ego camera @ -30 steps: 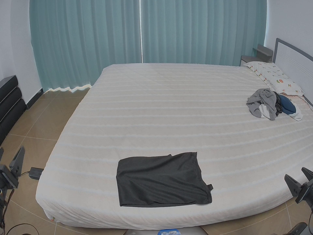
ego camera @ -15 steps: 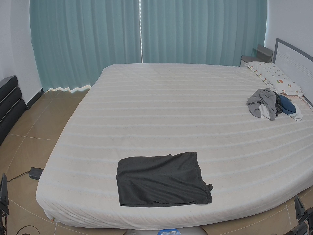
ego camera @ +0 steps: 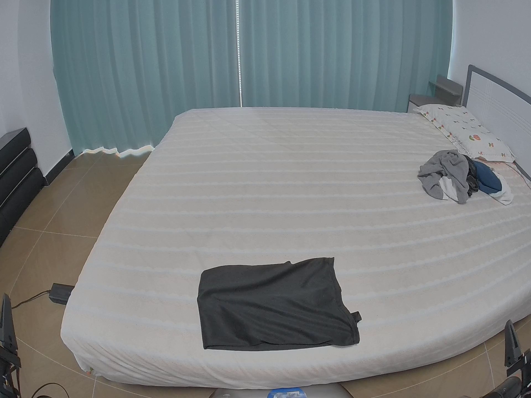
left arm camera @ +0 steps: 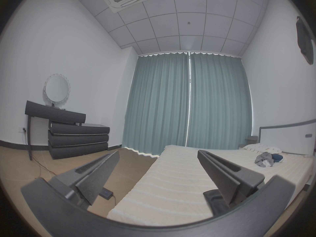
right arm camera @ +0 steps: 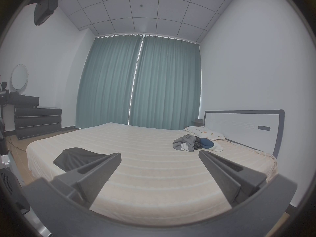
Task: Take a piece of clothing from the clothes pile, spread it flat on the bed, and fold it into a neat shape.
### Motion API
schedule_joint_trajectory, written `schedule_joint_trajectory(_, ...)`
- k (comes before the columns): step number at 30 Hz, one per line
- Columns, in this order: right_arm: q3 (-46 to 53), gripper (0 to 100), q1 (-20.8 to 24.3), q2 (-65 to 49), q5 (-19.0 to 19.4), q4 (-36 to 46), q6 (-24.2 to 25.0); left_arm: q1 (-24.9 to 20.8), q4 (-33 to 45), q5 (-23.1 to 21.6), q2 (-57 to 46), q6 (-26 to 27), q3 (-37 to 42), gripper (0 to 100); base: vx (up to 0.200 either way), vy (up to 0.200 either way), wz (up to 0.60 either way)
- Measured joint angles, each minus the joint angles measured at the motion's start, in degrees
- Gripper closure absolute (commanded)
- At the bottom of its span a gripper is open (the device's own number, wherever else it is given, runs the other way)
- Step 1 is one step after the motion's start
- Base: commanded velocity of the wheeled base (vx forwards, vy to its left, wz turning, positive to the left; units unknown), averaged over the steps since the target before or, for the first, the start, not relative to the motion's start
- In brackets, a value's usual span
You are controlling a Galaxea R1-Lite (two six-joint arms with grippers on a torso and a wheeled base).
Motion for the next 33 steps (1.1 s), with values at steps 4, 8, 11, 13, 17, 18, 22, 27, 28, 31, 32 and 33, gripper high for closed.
schedule_joint_trajectory(4, 0.5, 0, 0.0, -0.1, 1.0, 0.6, 1.2, 0.0, 2.4, -3.6, -0.1, -0.9, 0.7, 0, 0.0, 0.0, 0.0)
schedule_joint_trajectory(8, 0.6, 0, 0.0, -0.1, 1.9, 0.7, 2.7, 0.0, 6.3, -5.7, -0.1, -1.0, 0.8, 0, 0.0, 0.0, 0.0)
schedule_joint_trajectory(11, 0.6, 0, 0.0, -0.1, 2.6, 1.8, 4.1, 0.0, 9.5, -5.8, -0.1, -0.7, 0.8, 0, 0.0, 0.0, 0.0)
schedule_joint_trajectory(13, 0.6, 0, -0.1, -0.1, 3.4, 3.8, 4.8, 0.0, 12.3, -5.0, -0.1, -0.1, 0.8, 0, 0.0, 0.0, 0.0)
schedule_joint_trajectory(17, 0.7, 0, -0.1, -0.1, 4.0, 5.4, 5.2, 0.0, 13.6, -1.5, -0.1, 2.3, 0.8, 0, 0.0, 0.0, 0.0)
schedule_joint_trajectory(18, 0.7, 0, -0.1, -0.1, 4.0, 5.4, 5.3, 0.0, 13.6, -0.9, -0.1, 2.8, 0.8, 0, 0.0, 0.0, 0.0)
schedule_joint_trajectory(22, 0.6, 0, -0.1, -0.1, 4.1, 5.4, 5.3, 0.1, 13.7, 2.8, -0.1, 3.3, 0.8, 0, 0.0, 0.0, 0.0)
schedule_joint_trajectory(27, 0.6, 0, -0.1, -0.1, 4.1, 5.5, 5.3, 2.9, 13.8, 4.7, -0.1, 4.6, 0.8, 0, 0.0, 0.0, 0.0)
schedule_joint_trajectory(28, 0.6, 0, -0.1, -0.1, 4.1, 5.5, 5.3, 4.1, 13.8, 4.3, -0.2, 5.0, 0.8, 0, 0.0, 0.0, 0.0)
schedule_joint_trajectory(31, 0.6, 0, -0.1, -0.1, 4.1, 5.5, 5.3, 7.1, 13.8, 2.4, -1.0, 6.0, 0.8, 0, 0.0, 0.0, 0.0)
schedule_joint_trajectory(32, 0.6, 0, -0.1, -0.1, 4.1, 5.5, 5.3, 7.7, 13.8, 1.7, -1.5, 6.2, 0.8, 0, 0.0, 0.0, 0.0)
schedule_joint_trajectory(33, 0.6, 0, -0.1, -0.1, 4.1, 5.5, 5.3, 8.2, 13.8, 0.6, -2.1, 6.4, 0.8, 0, 0.0, 0.0, 0.0)
